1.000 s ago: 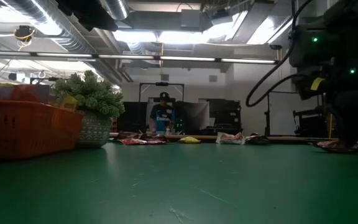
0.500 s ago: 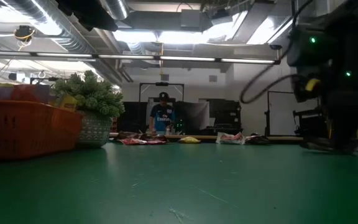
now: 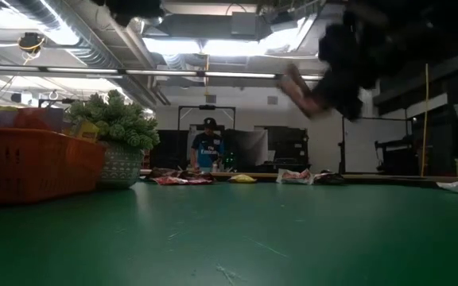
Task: Sort candy
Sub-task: Put the brown chocolate into the green basket
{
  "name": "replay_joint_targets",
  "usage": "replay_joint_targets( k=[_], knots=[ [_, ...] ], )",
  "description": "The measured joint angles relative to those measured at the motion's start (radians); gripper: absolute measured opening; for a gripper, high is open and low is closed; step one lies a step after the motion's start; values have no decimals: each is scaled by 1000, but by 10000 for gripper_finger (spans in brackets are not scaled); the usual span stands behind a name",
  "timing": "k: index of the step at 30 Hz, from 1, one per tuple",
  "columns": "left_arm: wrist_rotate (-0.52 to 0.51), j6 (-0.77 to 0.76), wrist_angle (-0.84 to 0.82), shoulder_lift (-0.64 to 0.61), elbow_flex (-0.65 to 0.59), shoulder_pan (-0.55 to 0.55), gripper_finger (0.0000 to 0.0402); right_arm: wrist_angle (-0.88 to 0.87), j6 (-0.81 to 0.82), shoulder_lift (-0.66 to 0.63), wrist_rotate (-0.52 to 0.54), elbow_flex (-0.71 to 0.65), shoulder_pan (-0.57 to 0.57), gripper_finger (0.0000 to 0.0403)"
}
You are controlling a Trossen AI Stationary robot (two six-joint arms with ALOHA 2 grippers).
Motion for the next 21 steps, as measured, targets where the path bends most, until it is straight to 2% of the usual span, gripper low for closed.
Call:
replay_joint_targets(
  k=[5, 9, 21],
  knots=[
    [1, 138, 172, 46, 0, 2, 121, 265, -83, 0, 0, 1, 0, 70],
    [2, 230, 330, 116, 0, 20, 121, 356, -133, 0, 0, 2, 0, 70],
    [41, 152, 695, 373, 0, 81, 121, 451, -285, 0, -9, 3, 0, 71]
  ],
)
